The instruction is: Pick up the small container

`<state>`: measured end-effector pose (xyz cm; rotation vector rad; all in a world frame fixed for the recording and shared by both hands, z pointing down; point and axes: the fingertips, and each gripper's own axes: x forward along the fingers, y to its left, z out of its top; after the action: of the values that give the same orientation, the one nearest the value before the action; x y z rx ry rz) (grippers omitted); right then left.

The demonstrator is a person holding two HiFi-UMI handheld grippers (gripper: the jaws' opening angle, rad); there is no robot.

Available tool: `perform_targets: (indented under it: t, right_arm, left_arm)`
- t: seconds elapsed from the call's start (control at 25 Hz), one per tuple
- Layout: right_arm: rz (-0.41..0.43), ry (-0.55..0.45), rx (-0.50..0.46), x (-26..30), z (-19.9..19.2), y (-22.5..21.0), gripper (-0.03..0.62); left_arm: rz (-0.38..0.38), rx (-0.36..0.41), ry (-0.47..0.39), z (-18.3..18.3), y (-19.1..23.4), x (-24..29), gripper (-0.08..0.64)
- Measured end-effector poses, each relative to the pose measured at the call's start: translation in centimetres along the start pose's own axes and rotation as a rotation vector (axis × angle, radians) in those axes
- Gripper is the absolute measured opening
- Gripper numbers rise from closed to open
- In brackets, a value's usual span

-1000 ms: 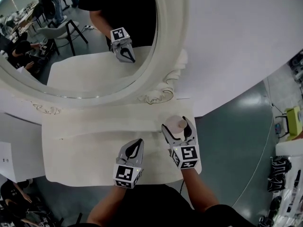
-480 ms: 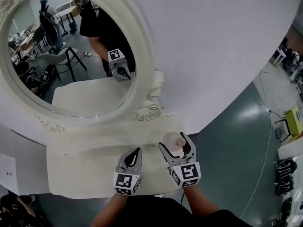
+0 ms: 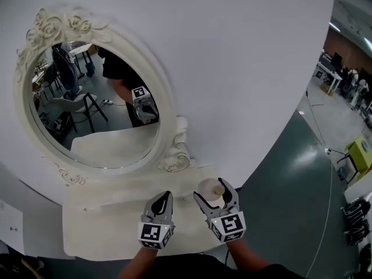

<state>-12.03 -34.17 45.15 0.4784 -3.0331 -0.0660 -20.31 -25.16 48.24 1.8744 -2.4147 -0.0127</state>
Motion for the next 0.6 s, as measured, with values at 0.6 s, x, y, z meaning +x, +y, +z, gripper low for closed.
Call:
perform_targets:
  t: [0.6]
  right_arm:
    - [-0.029, -0.029, -0.014, -1.8, 1.2, -0.3, 0.371]
  left_arm:
    - [-0.055, 0.025, -0.016, 1.0, -3.0, -0.4, 0.006]
